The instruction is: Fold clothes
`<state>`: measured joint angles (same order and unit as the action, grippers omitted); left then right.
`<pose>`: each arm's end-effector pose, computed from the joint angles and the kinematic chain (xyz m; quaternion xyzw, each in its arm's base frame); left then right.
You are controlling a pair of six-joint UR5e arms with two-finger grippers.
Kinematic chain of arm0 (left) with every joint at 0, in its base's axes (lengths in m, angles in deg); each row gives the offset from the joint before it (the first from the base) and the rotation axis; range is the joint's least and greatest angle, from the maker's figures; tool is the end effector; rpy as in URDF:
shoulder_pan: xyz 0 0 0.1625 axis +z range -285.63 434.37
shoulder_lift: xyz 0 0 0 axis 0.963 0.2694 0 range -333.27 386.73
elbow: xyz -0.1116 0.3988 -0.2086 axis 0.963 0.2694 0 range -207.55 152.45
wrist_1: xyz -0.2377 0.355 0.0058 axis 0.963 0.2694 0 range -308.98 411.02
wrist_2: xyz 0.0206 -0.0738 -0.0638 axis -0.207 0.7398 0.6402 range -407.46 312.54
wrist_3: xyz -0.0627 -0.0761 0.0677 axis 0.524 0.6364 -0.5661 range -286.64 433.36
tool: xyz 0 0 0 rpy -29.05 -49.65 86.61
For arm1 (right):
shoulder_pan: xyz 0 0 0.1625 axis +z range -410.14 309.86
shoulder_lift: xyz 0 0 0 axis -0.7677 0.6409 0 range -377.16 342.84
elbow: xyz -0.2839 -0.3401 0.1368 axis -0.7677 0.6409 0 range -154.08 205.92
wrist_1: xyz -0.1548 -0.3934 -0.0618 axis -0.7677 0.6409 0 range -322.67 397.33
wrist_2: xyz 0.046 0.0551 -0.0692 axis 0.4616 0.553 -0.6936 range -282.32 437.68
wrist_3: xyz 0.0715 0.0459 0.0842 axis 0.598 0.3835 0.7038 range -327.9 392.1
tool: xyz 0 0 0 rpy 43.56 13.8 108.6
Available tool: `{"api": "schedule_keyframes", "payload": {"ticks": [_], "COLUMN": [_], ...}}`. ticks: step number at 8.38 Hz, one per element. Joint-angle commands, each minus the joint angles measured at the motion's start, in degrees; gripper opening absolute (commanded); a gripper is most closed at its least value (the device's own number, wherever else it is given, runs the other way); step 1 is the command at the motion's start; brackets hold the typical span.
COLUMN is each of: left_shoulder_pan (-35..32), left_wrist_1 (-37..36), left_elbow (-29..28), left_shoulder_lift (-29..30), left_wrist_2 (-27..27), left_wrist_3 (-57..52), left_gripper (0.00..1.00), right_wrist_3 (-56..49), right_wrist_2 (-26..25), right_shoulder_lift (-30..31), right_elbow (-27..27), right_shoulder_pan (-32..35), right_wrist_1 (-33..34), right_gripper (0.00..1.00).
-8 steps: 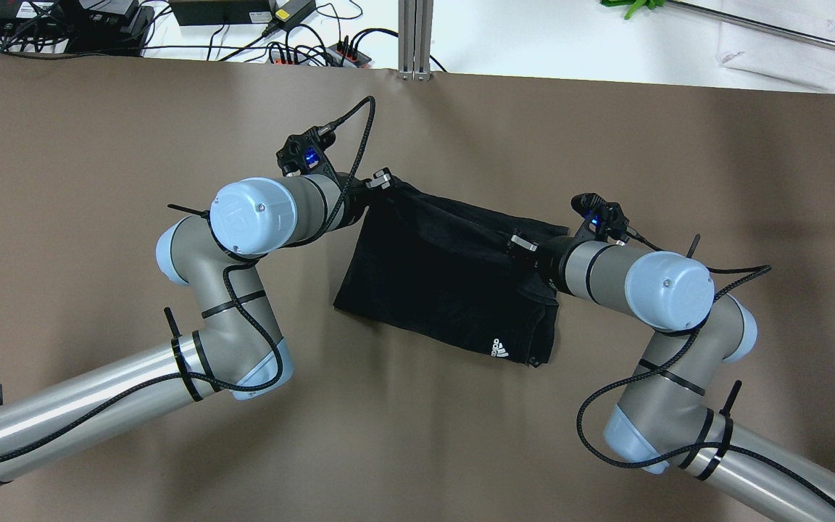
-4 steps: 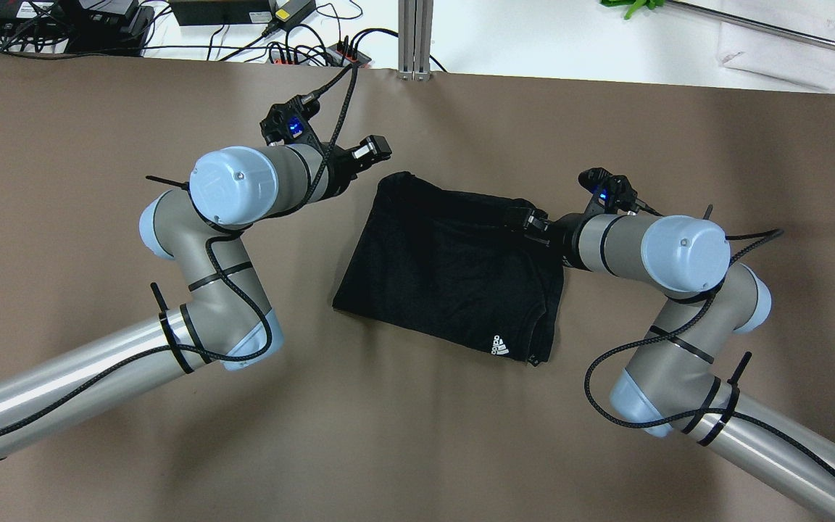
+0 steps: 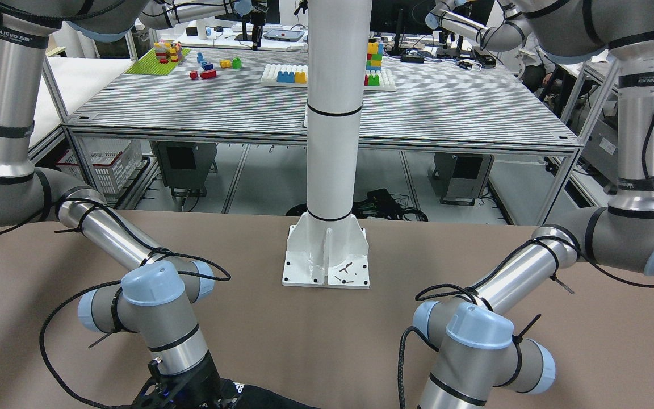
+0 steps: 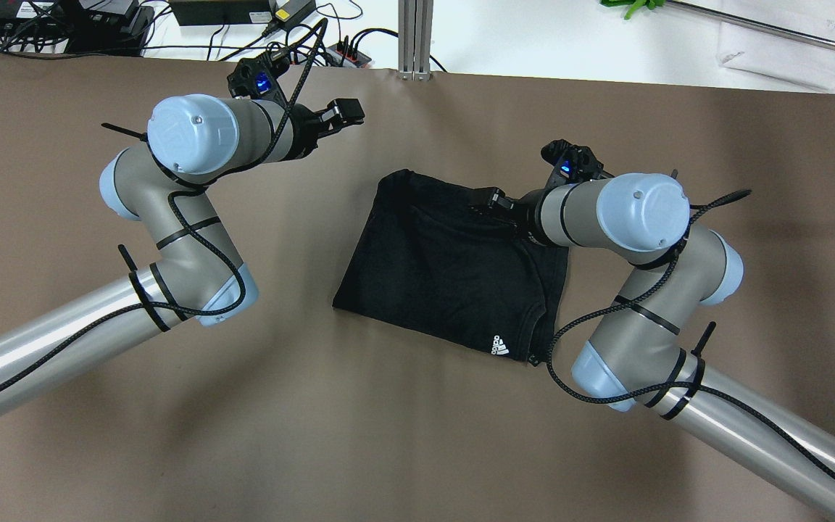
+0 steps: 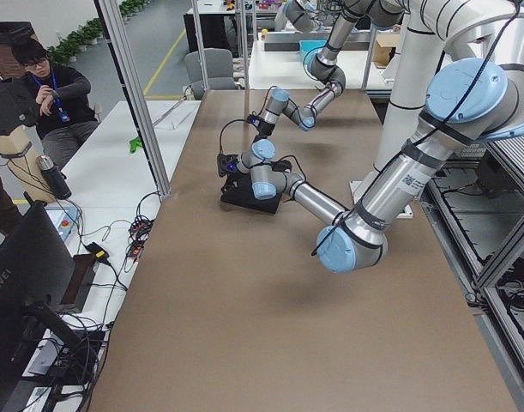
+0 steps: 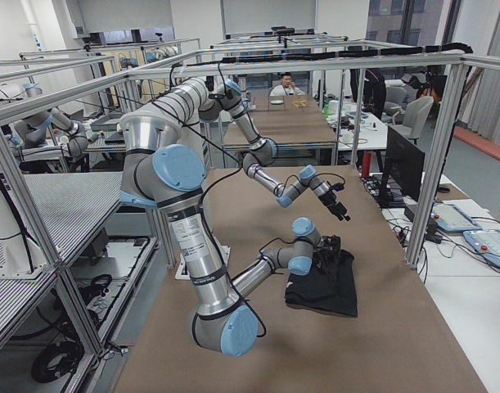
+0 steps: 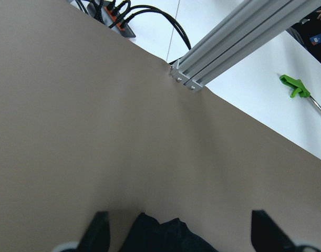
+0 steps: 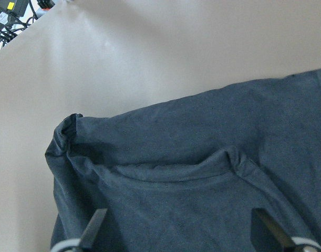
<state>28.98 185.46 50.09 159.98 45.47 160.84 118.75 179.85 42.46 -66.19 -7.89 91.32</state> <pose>0.4761 -0.6638 0.2257 0.2295 0.5665 -0.2746 0.7423 -0.4619 -0.5657 0.2946 0.1362 -0.5497 0.2175 0.7950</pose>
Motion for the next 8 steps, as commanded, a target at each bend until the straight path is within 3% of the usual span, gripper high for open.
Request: {"api": "schedule_keyframes", "payload": {"ticks": [1, 3, 5, 8], "left_shoulder_pan": [-5.02, -10.22, -16.18, -23.93], "left_wrist_1": [-10.91, -15.24, -15.7, -27.09], "left_elbow": [0.49, 0.15, 0.41, 2.33], "left_shoulder_lift": [-0.01, -1.84, -6.57, -7.39], "left_wrist_2": [4.96, 6.56, 6.39, 6.83], "left_wrist_3": [-10.89, -20.8, -30.3, -42.64], "left_gripper": [0.95, 0.95, 0.95, 0.95], "right_wrist_3": [-16.25, -45.52, -78.33, -93.36], "right_wrist_2": [6.95, 14.79, 13.68, 11.59], "right_shoulder_lift": [-1.87, 1.18, 9.94, 15.43], "right_elbow": [-0.44, -0.79, 0.34, 5.35], "right_shoulder_pan": [4.46, 15.78, 25.9, 37.87], "right_wrist_1": [13.54, 26.36, 29.33, 27.49], "right_gripper": [0.94, 0.94, 0.94, 0.94]}}
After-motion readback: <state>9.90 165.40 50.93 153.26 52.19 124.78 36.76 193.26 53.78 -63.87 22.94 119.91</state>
